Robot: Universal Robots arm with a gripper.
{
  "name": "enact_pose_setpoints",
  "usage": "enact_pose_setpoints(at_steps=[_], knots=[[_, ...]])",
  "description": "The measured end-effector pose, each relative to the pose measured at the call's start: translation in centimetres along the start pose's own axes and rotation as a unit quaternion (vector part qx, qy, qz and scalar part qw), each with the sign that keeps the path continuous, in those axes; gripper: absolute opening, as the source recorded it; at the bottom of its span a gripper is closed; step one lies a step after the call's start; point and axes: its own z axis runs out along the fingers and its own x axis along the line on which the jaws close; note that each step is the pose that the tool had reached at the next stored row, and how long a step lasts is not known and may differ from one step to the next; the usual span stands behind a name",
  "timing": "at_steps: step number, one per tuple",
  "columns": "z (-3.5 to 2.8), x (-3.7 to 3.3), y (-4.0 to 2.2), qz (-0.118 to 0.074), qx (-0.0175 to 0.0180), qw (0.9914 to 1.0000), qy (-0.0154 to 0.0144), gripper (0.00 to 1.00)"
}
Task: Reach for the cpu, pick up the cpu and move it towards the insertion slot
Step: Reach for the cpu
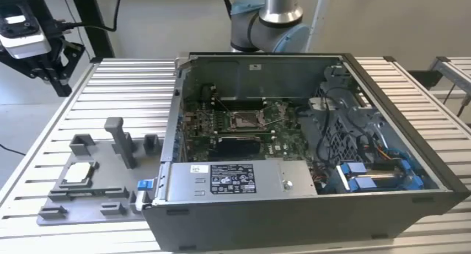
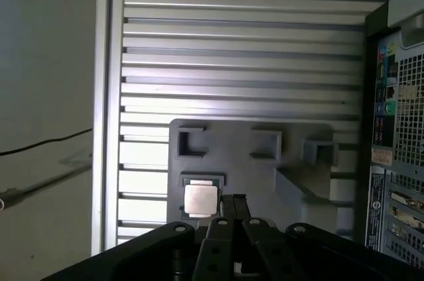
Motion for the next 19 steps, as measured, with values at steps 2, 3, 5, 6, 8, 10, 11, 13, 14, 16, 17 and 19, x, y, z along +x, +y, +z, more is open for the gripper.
enact_pose_setpoints(at_steps=[2,3,5,6,8,10,11,13,14,16,17,19], knots=[[0.0,0.4,-0.21,0.0,0.0,1.0,-0.0001,0.0],[-0.01,0.6,-0.32,0.0,0.0,1.0,-0.0001,0.0],[-0.02,0.95,-0.6,0.0,0.0,1.0,-0.0001,0.0],[-0.02,1.09,-0.73,0.0,0.0,1.0,-0.0001,0.0],[-0.02,1.3,-0.96,0.0,0.0,1.0,0.0,0.0],[0.0,1.44,-1.19,0.0,0.0,1.0,-0.0001,0.0],[0.01,1.48,-1.31,0.0,-0.0001,1.0,-0.0001,0.0],[0.02,1.61,-1.55,0.0,0.0,1.0,-0.0001,0.0],[0.03,1.69,-1.66,0.0,0.0,1.0,-0.0001,0.0],[0.04,1.87,-1.81,0.0,0.0,1.0,-0.0001,0.0],[0.04,1.97,-1.94,0.0,0.0,1.0,-0.0001,0.0],[0.06,2.16,-2.09,0.0,0.0,1.0,-0.0001,0.0]])
